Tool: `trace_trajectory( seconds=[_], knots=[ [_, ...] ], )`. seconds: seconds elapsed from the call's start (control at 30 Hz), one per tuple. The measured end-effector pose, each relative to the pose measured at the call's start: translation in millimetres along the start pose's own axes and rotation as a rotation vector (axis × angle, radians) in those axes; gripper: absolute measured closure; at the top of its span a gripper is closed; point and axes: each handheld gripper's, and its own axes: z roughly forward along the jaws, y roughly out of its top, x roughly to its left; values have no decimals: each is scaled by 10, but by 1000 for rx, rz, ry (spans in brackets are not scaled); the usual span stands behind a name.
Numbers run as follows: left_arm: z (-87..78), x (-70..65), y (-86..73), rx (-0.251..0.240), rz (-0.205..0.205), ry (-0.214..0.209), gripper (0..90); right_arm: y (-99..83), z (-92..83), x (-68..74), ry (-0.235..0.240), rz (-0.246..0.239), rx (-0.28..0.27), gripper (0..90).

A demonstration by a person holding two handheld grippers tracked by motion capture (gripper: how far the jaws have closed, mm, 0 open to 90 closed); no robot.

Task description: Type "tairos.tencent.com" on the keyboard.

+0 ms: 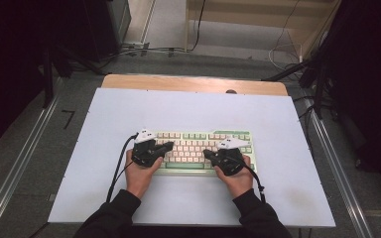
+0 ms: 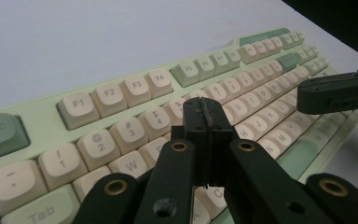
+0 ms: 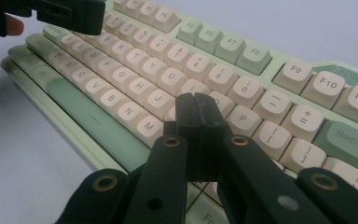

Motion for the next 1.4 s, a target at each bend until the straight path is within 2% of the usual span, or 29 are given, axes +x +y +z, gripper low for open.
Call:
trace_trajectory(
  seconds=[0.33,1.03,1.4],
  knots=[
    [105,-68,33,12,26,-1,900,12,13,16,-2,-1,-1,878],
    [226,-101,45,43,26,-14,900,61,5,17,0,-6,-16,878],
    [257,-99,43,61,36,10,900,61,3,17,2,-5,-16,878]
  ],
)
